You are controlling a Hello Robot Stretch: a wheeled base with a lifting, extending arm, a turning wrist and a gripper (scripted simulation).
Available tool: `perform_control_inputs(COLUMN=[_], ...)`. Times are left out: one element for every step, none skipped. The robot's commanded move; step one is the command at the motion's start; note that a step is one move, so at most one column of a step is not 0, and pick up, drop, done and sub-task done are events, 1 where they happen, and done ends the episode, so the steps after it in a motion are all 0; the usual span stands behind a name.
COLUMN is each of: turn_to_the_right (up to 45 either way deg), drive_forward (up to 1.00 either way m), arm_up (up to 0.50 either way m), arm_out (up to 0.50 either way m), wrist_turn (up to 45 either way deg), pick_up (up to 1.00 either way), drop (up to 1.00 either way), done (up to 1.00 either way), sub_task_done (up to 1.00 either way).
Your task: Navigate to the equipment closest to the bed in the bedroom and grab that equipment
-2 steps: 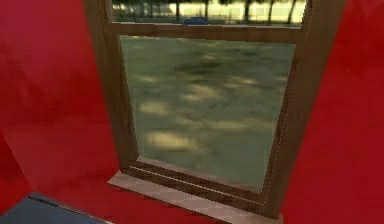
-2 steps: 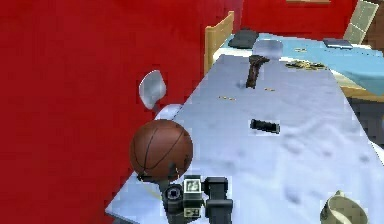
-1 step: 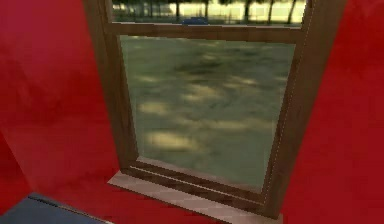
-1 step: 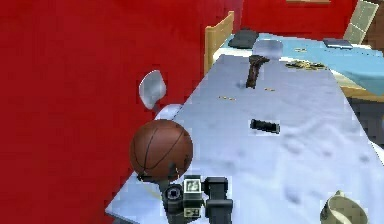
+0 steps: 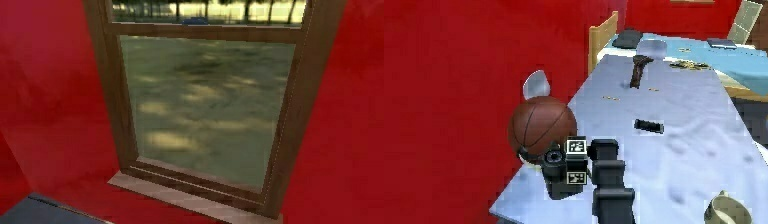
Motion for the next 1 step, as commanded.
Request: perform_control_inputs(turn_to_the_right=[0.0], drive_forward=[0.0], arm_up=[0.0], arm_out=[0.0], wrist_turn=[0.0], pick_up=[0.0], drop=[0.0], done=[1.0], sub_task_done=[0.0])
